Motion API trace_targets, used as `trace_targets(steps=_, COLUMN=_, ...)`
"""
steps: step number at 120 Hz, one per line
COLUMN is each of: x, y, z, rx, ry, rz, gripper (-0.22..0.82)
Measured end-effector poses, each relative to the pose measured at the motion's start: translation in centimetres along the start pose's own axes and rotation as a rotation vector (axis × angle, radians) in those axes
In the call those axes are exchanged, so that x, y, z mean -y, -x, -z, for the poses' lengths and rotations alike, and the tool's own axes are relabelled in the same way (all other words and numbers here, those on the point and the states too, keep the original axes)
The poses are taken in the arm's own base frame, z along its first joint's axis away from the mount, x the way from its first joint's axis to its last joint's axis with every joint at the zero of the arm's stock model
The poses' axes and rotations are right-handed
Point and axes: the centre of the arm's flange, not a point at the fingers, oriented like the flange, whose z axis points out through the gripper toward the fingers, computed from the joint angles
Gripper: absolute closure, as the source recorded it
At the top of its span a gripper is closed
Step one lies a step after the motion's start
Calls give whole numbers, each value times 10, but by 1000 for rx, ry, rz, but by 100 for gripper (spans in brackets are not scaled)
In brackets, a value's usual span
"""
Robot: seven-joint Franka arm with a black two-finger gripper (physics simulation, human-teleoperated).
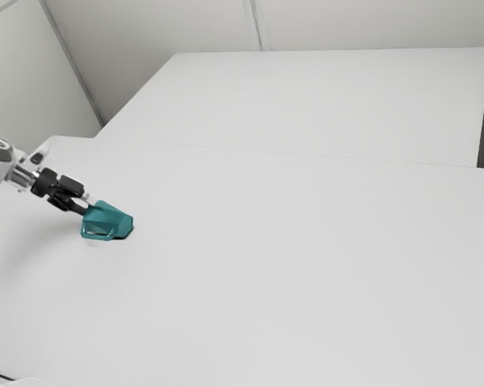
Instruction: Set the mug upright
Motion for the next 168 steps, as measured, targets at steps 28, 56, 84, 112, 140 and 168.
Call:
trace_targets(steps=28, x=6, y=8, z=3, rx=-26, ry=80, rz=-13, gripper=0)
trace_targets(steps=56, x=2, y=7, z=-2, rx=-28, ry=116, rz=-48, gripper=1)
trace_targets(steps=84, x=9, y=10, z=-12, rx=-25, ry=144, rz=-58, gripper=12)
trace_targets(steps=112, x=10, y=10, z=-18, rx=-22, ry=155, rz=-72, gripper=28)
trace_targets(steps=140, x=10, y=10, z=-18, rx=-23, ry=154, rz=-84, gripper=52)
trace_targets(steps=168, x=7, y=8, z=-14, rx=-27, ry=143, rz=-97, gripper=70)
